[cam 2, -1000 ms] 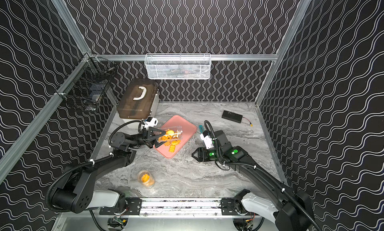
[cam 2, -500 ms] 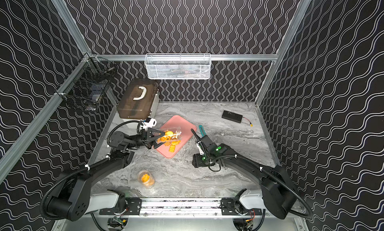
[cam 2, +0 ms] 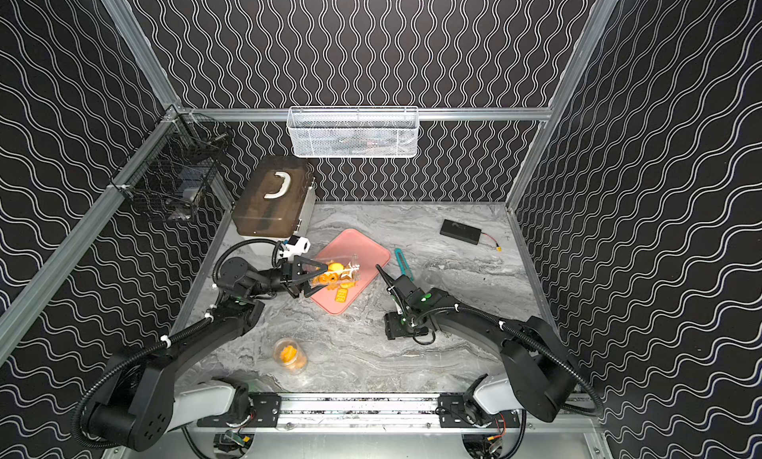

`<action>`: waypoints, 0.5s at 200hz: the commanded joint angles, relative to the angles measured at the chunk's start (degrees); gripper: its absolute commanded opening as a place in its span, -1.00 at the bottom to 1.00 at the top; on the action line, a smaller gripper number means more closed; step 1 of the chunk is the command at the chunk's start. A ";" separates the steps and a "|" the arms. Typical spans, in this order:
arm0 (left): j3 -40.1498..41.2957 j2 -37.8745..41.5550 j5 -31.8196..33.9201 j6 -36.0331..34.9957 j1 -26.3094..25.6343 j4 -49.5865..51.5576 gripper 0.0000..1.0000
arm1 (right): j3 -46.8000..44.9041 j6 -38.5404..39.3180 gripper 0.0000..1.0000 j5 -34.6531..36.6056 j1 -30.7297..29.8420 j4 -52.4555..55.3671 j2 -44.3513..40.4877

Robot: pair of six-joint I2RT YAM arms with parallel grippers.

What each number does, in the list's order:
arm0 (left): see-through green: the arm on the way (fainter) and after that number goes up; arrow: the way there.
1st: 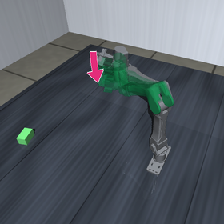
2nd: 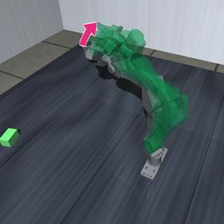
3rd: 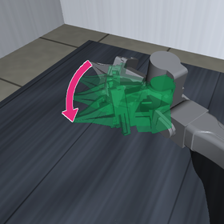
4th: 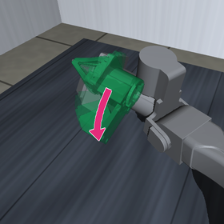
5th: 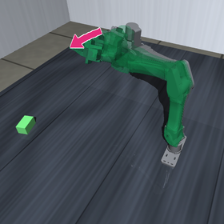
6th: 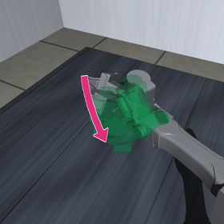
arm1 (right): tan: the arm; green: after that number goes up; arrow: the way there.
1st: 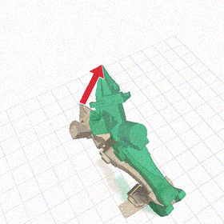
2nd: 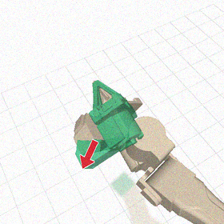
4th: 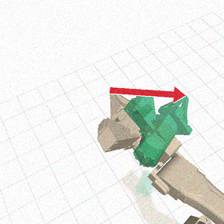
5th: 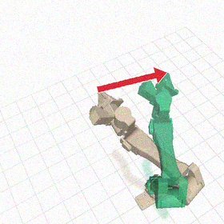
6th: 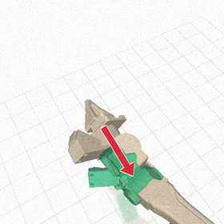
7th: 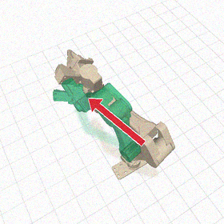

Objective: Pour the cookies out of the jar
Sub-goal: Place the lid at the center of the board.

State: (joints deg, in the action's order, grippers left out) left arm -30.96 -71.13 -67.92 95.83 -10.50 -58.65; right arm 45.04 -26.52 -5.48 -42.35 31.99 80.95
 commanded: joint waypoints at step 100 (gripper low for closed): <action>-0.94 0.56 0.32 -7.55 0.57 6.21 0.00 | -0.06 -0.99 0.56 -1.22 -0.10 0.00 -6.52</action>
State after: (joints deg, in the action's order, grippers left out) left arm -31.46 -70.65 -67.51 91.39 -10.24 -52.99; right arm 44.07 -26.57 -5.63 -42.35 31.40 76.88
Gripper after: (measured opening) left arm 0.642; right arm 0.779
